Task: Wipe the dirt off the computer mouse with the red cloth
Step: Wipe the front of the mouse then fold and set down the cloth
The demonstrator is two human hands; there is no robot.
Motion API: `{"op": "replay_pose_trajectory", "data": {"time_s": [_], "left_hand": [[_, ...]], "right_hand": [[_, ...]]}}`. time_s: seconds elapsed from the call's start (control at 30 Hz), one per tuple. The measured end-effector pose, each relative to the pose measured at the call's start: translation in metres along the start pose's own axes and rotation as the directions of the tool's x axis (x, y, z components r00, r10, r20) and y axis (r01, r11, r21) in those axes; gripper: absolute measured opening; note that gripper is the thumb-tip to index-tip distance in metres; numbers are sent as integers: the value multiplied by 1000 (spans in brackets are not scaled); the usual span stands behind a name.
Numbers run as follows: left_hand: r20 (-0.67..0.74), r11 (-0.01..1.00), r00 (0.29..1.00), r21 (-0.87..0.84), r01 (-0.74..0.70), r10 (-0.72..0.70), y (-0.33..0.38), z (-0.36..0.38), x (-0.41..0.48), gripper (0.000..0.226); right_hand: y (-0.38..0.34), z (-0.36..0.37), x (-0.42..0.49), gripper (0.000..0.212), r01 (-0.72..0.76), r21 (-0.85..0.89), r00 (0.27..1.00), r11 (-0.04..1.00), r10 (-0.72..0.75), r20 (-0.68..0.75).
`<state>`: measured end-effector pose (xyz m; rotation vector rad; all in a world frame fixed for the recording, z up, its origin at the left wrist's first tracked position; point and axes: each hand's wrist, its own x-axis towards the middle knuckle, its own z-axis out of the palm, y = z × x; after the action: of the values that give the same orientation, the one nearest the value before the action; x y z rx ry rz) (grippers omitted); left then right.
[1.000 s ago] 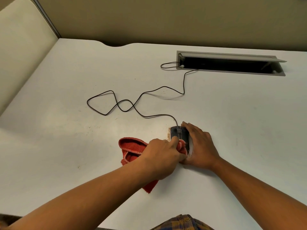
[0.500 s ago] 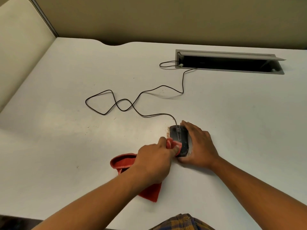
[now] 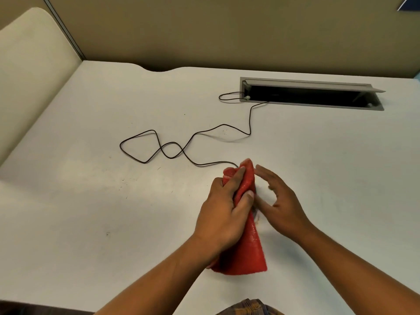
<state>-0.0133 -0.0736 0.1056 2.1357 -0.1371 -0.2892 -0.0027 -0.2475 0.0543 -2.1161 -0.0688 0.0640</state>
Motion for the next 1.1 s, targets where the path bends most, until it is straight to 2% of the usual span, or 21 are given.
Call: {"op": "replay_pose_trajectory", "data": {"time_s": [0.07,0.1,0.17,0.27,0.4,0.5,0.57,0.63,0.7,0.77,0.83,0.93,1.1], "left_hand": [[38,977,999,-212,24,-16,9,5,3,57],[55,947,998,-315,58,-43,14,8,4,56],[83,883,991,-451,133,-107,23,13,6,52],[92,841,987,-516,162,-134,32,22,8,55],[98,761,988,-630,155,-120,40,30,8,65],[188,688,980,-702,184,-70,41,33,7,57],[231,744,973,-644,177,-32,37,33,7,59],[227,848,974,-521,100,24,28,28,8,68],[135,940,990,-342,13,35,12,19,13,77],[65,990,997,-142,-22,31,-9,9,22,87],[88,998,995,46,-41,37,-29,0,31,102],[199,944,978,309,-116,55,-45,-6,46,130],[286,876,954,435,-208,85,-53,5,62,150]], "right_hand": [[-16,1,-8,43,-86,358,996,930,92,2],[-23,1,-12,40,-121,482,992,868,119,36],[-36,1,-18,51,-171,632,985,756,135,105],[-47,1,-25,76,-172,645,985,744,109,137],[-48,-4,-29,62,-93,589,996,803,73,57],[-46,-11,-27,60,-21,407,992,913,71,-108],[-40,-17,-25,59,25,265,979,964,29,-199],[-32,-26,-20,58,73,143,973,987,-39,-227],[-23,-37,-15,60,89,27,970,996,-80,-228],[-13,-48,-10,61,79,-80,978,994,-93,-186],[-4,-56,-4,57,79,-175,987,981,-101,-123],[1,-61,8,50,102,-240,993,965,-112,-31],[-3,-52,36,44,239,-450,969,860,-182,168]]}}
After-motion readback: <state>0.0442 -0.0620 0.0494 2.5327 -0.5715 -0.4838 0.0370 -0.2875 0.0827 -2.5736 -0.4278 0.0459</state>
